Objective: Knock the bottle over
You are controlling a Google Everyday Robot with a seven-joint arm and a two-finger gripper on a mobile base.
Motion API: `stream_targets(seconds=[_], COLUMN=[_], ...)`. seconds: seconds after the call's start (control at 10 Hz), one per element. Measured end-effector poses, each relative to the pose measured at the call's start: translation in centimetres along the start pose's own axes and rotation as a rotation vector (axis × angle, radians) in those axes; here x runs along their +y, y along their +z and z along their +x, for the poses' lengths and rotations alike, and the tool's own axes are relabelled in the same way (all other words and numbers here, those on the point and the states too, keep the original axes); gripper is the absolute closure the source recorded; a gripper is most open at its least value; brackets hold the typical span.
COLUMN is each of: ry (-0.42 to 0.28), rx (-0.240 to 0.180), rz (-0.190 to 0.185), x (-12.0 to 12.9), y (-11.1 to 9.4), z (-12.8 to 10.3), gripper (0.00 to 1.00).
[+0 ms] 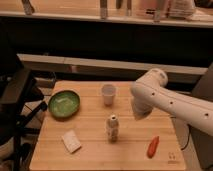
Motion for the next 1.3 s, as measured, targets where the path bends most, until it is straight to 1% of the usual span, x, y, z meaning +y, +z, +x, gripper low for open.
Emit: stream_targets(seconds=[0.1,0.4,0.6,0.7,0.9,1.3], ry=[-0.024,-0.076,-0.117,-0.132,-0.173,-0.204], rx=[0.001,0.006,0.006,0.007,0.002,-0.004], rz=[-0.004,-0.013,-0.016,-0.016,-0.017,-0.010], x=[-0.4,-0.8,-1.4,-1.5,-1.9,-2.5], y=[0.2,0.3,0.0,0.0,0.0,0.0], z=[-1.6,-4.0,-6.9,-7.5,-9.7,-9.9], gripper=[0.97,0.97,0.97,0.97,0.97,0.97])
